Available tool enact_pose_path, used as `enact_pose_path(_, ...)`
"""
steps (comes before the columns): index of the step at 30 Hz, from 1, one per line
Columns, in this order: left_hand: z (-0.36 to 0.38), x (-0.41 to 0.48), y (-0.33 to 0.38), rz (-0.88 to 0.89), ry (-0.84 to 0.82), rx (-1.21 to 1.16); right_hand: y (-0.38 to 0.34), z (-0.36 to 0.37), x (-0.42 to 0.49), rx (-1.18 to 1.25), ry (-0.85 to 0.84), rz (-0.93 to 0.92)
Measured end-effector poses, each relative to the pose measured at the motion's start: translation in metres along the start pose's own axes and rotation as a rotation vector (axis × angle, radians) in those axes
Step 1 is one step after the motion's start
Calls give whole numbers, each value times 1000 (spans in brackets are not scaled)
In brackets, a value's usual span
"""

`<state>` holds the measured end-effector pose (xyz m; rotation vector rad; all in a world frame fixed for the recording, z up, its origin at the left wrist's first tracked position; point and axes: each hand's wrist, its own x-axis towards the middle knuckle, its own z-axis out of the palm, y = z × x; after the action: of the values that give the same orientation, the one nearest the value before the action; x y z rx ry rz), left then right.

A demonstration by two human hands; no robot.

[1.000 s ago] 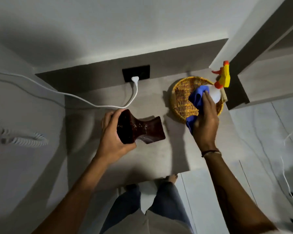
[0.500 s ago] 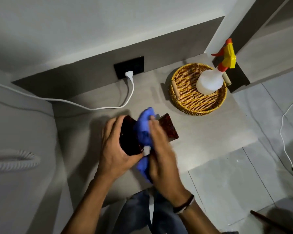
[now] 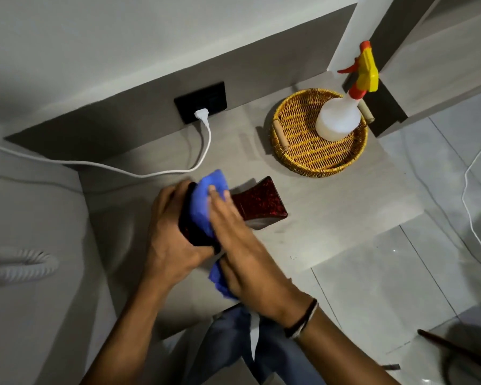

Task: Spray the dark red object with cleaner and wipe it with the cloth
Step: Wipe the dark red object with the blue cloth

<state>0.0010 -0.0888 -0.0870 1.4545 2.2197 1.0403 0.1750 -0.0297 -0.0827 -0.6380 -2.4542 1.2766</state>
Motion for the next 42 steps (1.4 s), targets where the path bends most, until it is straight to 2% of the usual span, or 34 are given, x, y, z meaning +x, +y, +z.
enact_pose_path(1, -1, -2, -1, -6, -1, -3, 2, 1, 0, 19, 5, -17)
enact_pose_path(3, -1, -6, -1, -22, 17, 8, 26, -8, -2, 21, 17, 70)
enact_pose_path(6, 1, -4, 4, -41, 5, 24, 78, -34, -12, -234, 42, 260)
enact_pose_path(8, 4, 1, 11, -42, -12, 58, 84, -41, -13, -225, 9, 370)
enact_pose_path(13, 7, 11, 24, 13, -19, 101, 14, 5, 0, 73, 139, 31)
enact_pose_path(15, 5, 9, 21, 20, -13, 85, 18, 7, 1, 62, 128, -40)
enact_pose_path(18, 4, 2, 16, -39, 1, 69, 62, -14, -9, -156, 75, 174)
enact_pose_path(20, 7, 1, 18, -47, 0, 62, 91, -31, -19, -223, 100, 326)
enact_pose_path(22, 10, 2, 16, -92, 33, 27, 105, -44, -26, -55, 231, 424)
enact_pose_path(25, 9, 4, 5, -320, 146, -160, 109, -53, -30, 303, 441, 570)
enact_pose_path(28, 9, 3, -5, -570, 187, -475, 106, -48, -25, 595, 451, 665)
enact_pose_path(31, 3, 4, -10, -653, 114, -426, 100, -38, -17, 782, 409, 696)
enact_pose_path(33, -2, 4, -10, -607, 14, -278, 101, -36, -10, 839, 416, 713)
enact_pose_path(37, -6, -5, 10, -332, -170, 82, 112, -39, 5, 882, 410, 724)
enact_pose_path(42, 0, -9, 21, -57, -185, 355, 127, -37, 12, 860, 421, 725)
